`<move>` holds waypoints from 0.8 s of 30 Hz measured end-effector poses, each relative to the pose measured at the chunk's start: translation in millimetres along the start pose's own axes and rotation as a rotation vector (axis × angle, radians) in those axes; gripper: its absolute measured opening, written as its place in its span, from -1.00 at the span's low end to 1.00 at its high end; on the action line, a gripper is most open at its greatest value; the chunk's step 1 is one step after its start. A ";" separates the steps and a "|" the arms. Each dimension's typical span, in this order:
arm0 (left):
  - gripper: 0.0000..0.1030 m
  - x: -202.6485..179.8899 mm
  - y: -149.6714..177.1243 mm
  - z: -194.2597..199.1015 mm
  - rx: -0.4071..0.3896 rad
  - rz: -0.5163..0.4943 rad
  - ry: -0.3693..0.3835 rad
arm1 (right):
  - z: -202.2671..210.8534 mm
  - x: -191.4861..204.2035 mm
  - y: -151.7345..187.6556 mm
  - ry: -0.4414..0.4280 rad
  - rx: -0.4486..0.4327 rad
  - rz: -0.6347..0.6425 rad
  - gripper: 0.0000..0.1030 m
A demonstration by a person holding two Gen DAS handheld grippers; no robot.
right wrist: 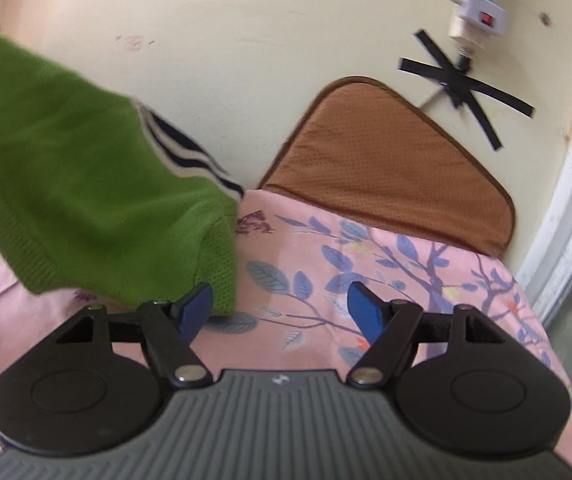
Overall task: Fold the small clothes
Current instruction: 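Lift the sweater high with the left gripper while the right gripper holds it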
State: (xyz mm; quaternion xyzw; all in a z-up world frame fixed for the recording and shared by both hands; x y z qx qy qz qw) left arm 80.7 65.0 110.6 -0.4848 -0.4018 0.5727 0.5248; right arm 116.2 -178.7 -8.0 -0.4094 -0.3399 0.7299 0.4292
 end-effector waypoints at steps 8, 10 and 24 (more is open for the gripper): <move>-0.87 -15.8 -8.5 4.0 -0.018 -0.019 0.021 | -2.4 68.4 3.1 -0.065 -0.002 0.377 0.54; -0.87 -18.6 -12.0 6.2 -0.025 -0.018 0.028 | -8.4 76.0 0.3 -0.036 -0.031 0.432 0.55; -0.87 -12.1 -33.7 30.7 -0.097 0.011 0.038 | 22.1 8.4 -90.1 0.200 -0.251 0.195 -0.80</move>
Point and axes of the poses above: each gripper's, at about its wrist camera, not at the fingertips, and z roughly against the way its jaws point, x to its left, y to its underside, the point moved 10 cm from there along -z, roughly the way its jaws point, and after that the axes turned 7 degrees about z, right-handed, at the moved point
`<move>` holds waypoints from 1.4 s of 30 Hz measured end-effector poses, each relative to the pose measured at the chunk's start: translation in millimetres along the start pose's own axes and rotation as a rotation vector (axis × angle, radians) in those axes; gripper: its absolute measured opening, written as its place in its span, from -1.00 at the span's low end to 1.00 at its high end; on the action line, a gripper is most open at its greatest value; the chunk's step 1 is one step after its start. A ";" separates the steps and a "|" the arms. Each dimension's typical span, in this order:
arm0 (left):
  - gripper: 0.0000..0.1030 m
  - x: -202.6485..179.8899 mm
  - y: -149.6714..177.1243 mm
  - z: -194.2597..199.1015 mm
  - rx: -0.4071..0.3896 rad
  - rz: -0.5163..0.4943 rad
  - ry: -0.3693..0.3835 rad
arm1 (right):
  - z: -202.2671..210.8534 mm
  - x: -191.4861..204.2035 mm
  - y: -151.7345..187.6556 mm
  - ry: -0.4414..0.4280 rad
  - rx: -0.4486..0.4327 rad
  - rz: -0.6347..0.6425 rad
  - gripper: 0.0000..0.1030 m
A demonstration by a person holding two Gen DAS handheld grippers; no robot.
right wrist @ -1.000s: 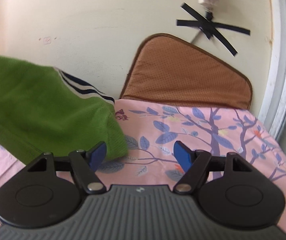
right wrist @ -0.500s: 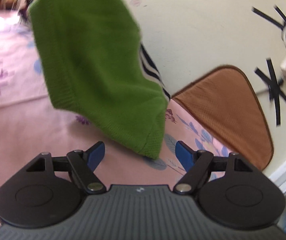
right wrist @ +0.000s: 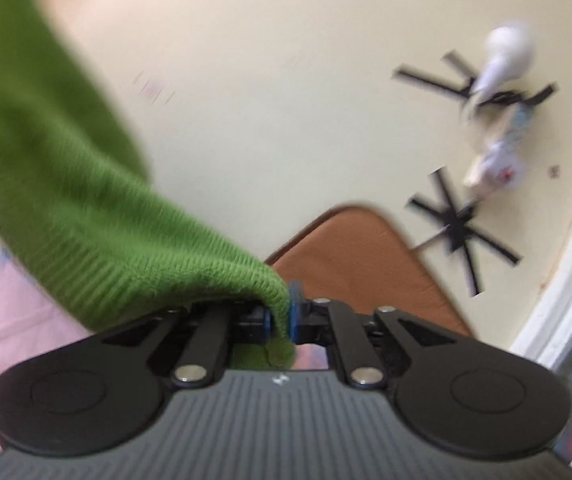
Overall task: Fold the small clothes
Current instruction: 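Lift the sweater high with the left gripper while the right gripper holds it, then lower and spread the sweater flat on the bed with both grippers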
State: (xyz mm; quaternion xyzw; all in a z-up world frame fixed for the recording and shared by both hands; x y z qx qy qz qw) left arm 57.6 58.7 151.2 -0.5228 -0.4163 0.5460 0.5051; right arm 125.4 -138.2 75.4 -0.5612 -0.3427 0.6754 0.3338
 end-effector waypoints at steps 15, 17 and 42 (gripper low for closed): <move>-0.88 -18.4 -118.8 124.4 -0.410 0.042 0.085 | 143.9 -111.3 -185.8 0.126 -0.448 -0.128 -0.80; -0.88 -20.5 -130.8 138.1 -0.453 0.050 0.095 | 154.0 -119.7 -203.2 0.131 -0.489 -0.113 -0.80; -0.87 -0.3 -166.9 54.5 -0.372 0.016 -0.082 | 83.0 -122.2 -209.4 -0.083 -0.273 -0.167 -0.79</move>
Point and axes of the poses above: each gripper's, at about its wrist camera, not at the fingertips, and z roughly against the way its jaws point, x to its left, y to its underside, the point moved 10 cm from there along -z, roughly the way its jaws point, and after that the axes turned 7 degrees about z, right-handed, at the moved point
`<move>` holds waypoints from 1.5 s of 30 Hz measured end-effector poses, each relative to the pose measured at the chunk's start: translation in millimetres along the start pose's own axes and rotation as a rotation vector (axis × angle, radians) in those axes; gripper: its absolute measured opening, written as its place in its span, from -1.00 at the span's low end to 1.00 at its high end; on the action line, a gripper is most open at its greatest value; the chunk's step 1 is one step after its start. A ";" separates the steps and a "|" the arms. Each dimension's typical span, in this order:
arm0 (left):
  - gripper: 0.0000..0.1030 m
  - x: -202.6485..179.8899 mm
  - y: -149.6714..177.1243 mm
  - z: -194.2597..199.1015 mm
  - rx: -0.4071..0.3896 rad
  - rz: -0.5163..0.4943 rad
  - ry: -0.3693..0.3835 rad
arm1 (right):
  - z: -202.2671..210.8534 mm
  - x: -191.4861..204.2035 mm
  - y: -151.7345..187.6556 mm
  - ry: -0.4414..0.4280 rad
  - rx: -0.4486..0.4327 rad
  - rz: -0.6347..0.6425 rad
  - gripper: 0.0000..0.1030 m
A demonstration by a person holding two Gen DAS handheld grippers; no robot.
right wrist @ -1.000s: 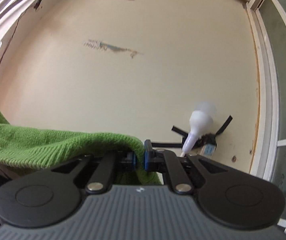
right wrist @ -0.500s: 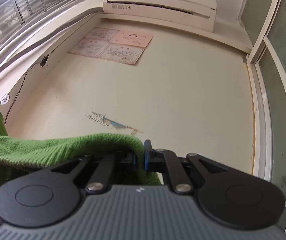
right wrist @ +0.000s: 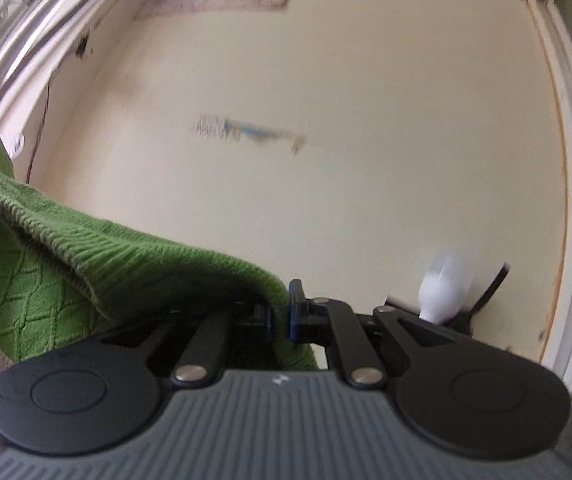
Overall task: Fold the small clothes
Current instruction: 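Lower and spread the sweater flat on the bed with both grippers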
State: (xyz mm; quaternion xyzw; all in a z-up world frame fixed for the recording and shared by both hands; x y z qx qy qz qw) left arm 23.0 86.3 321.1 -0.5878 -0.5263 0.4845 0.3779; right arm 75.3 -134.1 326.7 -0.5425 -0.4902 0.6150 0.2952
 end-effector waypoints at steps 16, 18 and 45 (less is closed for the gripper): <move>-0.67 68.1 274.7 -51.6 0.695 -0.094 -0.144 | -41.9 81.9 363.8 -0.171 0.726 -0.385 0.20; -0.57 61.0 273.7 -31.9 0.716 -0.099 -0.103 | -24.8 86.2 351.4 -0.199 0.701 -0.467 0.39; -0.12 65.9 289.9 118.8 0.838 -0.113 -0.050 | 10.1 151.7 300.5 -0.313 0.651 -0.367 0.46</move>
Point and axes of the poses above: each gripper's, at about its wrist camera, not at the fingertips, and z roughly against the way its jaws point, x to its left, y to its underside, the point moved 10 cm from there along -z, roughly the way its jaws point, and after that the axes turned 7 degrees about z, right-handed, at the moved point
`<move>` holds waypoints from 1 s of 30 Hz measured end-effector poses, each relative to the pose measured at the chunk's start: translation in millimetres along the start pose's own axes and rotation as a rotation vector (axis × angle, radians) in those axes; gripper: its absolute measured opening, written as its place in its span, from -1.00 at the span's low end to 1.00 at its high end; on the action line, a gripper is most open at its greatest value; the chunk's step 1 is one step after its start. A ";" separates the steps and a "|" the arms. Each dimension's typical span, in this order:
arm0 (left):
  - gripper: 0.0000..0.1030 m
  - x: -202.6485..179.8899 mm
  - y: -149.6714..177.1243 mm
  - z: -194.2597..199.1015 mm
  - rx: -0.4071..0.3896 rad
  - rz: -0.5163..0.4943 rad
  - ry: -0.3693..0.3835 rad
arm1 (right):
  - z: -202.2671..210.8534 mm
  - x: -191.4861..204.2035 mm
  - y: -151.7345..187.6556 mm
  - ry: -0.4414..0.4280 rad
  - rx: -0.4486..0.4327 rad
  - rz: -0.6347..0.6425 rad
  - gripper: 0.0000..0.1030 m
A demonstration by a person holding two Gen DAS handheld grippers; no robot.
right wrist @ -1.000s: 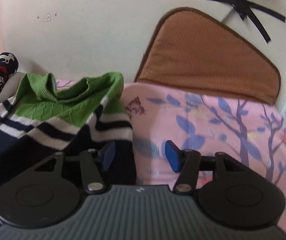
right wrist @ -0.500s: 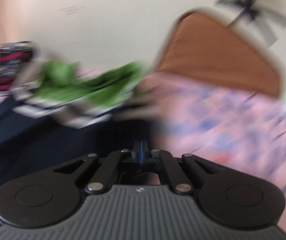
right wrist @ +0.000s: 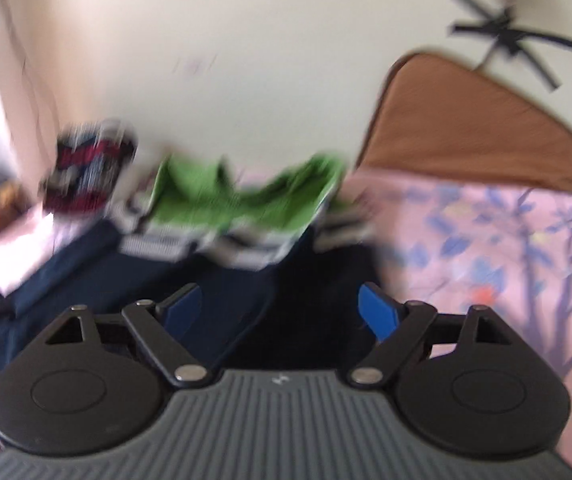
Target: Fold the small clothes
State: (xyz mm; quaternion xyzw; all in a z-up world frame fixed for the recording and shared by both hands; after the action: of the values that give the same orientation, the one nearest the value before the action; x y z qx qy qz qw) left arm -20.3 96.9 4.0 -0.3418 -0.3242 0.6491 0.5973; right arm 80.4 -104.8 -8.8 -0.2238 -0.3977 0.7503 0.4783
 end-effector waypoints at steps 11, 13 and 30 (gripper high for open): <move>-0.08 22.1 25.2 29.8 0.010 0.044 -0.012 | 57.6 -187.2 -32.1 0.804 -0.038 0.055 -0.21; -0.03 22.7 31.9 30.1 0.037 0.061 0.002 | 71.7 -156.2 -23.2 0.519 -0.135 -0.078 0.03; -0.82 -2.9 59.4 36.9 0.113 0.033 0.082 | 44.6 56.9 63.6 -0.005 -0.105 0.067 -0.82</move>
State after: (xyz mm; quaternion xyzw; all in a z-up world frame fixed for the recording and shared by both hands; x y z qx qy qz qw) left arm -83.7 89.0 -24.6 -0.3389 -0.2566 0.6616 0.6177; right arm -11.1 -85.3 -31.8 -0.2601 -0.4301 0.7446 0.4393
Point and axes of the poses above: each gripper's, at about its wrist camera, not at the fingertips, and z roughly against the way its jaws point, x to its left, y to its underside, the point moved 10 cm from there along -z, roughly the way its jaws point, and after that the axes turned 7 degrees about z, right-handed, at the moved point
